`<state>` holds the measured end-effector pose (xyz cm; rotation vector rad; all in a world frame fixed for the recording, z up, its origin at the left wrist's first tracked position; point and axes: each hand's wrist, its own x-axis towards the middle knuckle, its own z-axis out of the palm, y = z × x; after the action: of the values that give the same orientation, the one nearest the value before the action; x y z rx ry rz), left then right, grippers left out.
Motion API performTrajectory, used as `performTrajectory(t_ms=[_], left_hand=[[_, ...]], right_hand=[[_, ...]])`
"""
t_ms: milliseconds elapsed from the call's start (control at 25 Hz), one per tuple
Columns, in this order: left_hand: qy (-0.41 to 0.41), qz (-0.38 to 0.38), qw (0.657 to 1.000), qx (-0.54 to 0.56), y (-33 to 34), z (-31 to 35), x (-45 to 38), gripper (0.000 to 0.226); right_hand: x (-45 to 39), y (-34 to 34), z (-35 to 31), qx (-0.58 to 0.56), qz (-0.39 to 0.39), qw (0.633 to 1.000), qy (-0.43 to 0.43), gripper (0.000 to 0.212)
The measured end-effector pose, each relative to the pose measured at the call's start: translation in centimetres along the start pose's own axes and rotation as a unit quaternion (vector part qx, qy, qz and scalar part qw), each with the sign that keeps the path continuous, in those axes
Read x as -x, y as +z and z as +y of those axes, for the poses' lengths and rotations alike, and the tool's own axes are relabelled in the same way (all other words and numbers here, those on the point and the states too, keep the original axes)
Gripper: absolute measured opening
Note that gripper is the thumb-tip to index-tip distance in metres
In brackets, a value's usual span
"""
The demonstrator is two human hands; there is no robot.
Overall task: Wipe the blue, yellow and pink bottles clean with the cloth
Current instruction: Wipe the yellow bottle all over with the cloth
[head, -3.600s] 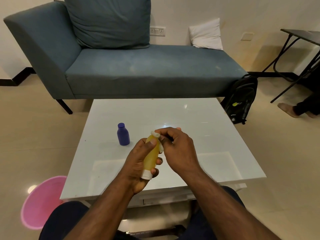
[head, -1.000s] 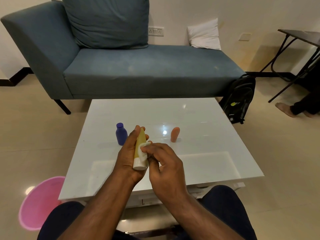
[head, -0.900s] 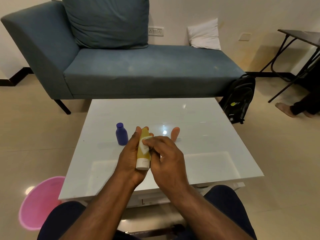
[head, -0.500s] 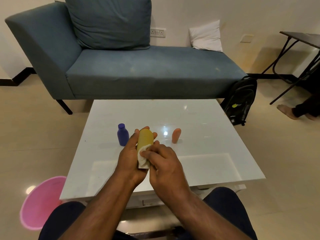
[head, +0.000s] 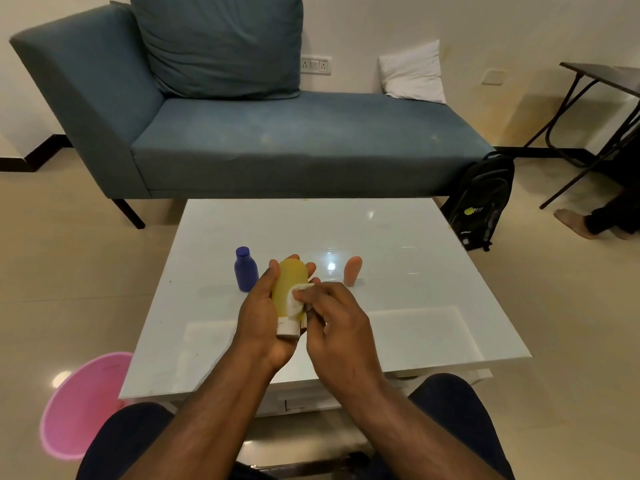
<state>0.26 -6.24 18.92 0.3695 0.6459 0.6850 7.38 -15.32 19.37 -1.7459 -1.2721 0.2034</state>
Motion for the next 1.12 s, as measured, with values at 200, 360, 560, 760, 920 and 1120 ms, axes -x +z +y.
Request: performTrajectory(t_ms=[200,360,560,760,920,1120], left_hand=[[-0.007,0.002,1.000,0.006,-0.2,-0.3,0.2,0.038],[-0.015,-0.012,1.000,0.011,0.3,-0.6,0.6,0.037],[0.010,-0.020,1.000,-0.007,0.0,-0.2,0.1,0.041],[-0.011,-0.014,0.998,-0.053,0.8,-1.0,0.4,0.054],[0.013,-0.003,0.999,-0.050,0.4,-0.3,-0.3,0.064],[0.009,0.004,0.999,-0.052,0.2,-0.3,0.0,0.066]], right_hand=[[-0.1,0.0,0.5,-0.016,0.006,1.000,0.010,0.026],[-1.9,-0.1,0.5,-0.006,0.010,1.000,0.028,0.023],[-1.7,-0.4,-0.1,0.099,-0.034,0.992,-0.068,0.023],[-4.5,-1.4,0.0,0.131,-0.041,0.990,-0.035,0.026],[-1.9,-0.6,-1.4,0.172,-0.063,0.979,-0.093,0.029],[-1.9,-1.3,-1.7,0.164,-0.069,0.980,-0.091,0.022]])
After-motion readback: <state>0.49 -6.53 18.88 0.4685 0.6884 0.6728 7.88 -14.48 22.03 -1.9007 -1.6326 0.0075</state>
